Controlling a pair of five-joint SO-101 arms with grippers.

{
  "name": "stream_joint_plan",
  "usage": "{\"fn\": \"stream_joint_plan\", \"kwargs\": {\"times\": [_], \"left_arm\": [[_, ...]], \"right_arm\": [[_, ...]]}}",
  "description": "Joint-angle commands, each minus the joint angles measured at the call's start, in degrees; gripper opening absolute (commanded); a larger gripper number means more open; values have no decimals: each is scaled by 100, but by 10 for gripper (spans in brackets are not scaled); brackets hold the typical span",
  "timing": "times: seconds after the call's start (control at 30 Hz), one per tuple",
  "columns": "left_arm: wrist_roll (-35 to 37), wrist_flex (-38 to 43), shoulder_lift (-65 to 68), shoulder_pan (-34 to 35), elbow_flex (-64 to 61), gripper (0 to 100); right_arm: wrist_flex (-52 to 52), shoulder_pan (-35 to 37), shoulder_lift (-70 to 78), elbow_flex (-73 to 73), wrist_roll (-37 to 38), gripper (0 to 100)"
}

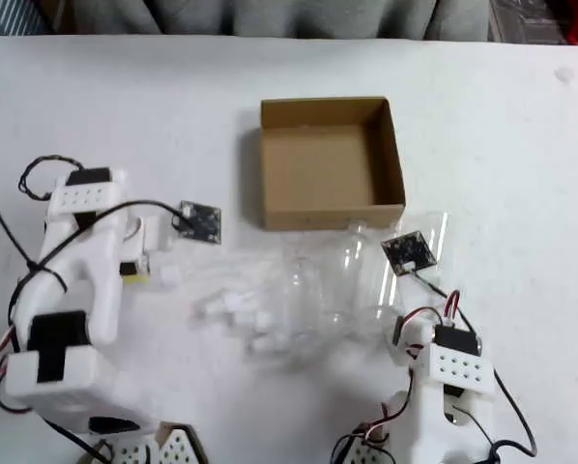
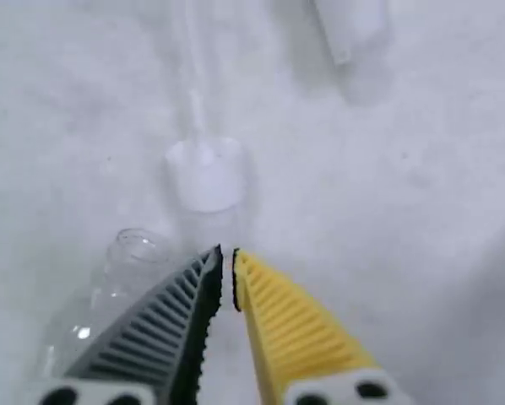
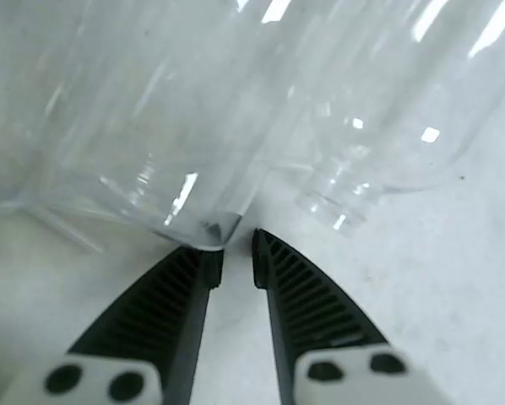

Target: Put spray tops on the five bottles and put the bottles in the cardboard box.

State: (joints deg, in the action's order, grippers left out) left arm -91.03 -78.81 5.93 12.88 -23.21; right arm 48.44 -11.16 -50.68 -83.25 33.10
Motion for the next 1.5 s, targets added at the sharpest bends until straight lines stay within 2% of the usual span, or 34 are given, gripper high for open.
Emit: {"fn": "stream_joint_plan", "kwargs": {"times": [0.0, 0.3, 0.5, 0.63, 0.87, 1.0, 1.2, 1.37, 1.47], "left_arm": [[-44, 211, 382, 110, 422, 20], [9, 352, 567, -31, 818, 21], [1415, 1477, 708, -277, 809, 24], [1618, 1618, 840, -312, 853, 24], [1635, 1064, 127, -444, 862, 33], [1591, 862, -523, -295, 844, 108], [1556, 1196, -980, 110, 862, 223], [413, 1231, -980, 488, 853, 291], [422, 1662, -971, 488, 818, 302]], "right_arm": [[-13, -110, 57, -9, 53, 39], [-13, -110, 57, -9, 53, 39], [-13, -110, 57, -9, 53, 38], [-13, -110, 57, -9, 53, 38], [-13, -110, 57, -9, 53, 39], [-13, -110, 57, -9, 53, 39], [-13, -110, 57, -9, 53, 38], [-13, -110, 57, -9, 53, 38], [-13, -110, 57, -9, 53, 38]]}}
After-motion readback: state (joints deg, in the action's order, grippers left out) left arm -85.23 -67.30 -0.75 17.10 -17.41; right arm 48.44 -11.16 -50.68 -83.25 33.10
